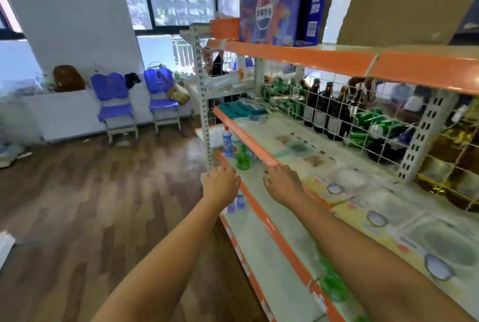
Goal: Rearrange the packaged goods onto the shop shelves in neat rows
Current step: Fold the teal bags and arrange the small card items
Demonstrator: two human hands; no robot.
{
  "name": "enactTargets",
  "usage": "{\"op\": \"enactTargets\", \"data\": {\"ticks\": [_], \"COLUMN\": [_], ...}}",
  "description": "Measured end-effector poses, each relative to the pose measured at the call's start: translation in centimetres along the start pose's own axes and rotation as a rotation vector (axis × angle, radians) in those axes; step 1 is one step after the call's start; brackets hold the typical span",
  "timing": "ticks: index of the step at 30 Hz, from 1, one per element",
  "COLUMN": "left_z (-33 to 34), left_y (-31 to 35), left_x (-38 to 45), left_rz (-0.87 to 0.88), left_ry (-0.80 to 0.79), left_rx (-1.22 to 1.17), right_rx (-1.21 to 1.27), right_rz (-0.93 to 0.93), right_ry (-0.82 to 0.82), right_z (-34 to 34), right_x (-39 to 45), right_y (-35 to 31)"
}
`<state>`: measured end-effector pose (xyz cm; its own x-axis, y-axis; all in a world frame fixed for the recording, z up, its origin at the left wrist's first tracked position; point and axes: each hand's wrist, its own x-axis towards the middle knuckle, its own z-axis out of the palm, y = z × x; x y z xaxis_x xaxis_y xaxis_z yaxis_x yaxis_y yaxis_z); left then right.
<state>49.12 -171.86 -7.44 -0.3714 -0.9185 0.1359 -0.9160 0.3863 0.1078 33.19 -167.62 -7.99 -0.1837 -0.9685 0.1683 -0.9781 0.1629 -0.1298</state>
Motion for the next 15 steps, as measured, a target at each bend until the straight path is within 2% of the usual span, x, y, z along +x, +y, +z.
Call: {"op": "enactTargets", "data": {"ticks": [8, 15], "left_z": [2.2, 5.0], "left_y": [-4.9, -9.8], "left_x": [10.7, 20.0], "left_rz": [-0.133, -0.121], "left_ry": [0.002, -0.054], "left_rx": [-0.079, -0.074], "right_rx": [0.013, 0.044], "right_rz": [-0.048, -0.018], "right_ry": [-0.042, -0.05], "right_z": [2.9, 6.5], "right_x": [12.5, 23.0], "right_y": [-1.5, -3.1]}}
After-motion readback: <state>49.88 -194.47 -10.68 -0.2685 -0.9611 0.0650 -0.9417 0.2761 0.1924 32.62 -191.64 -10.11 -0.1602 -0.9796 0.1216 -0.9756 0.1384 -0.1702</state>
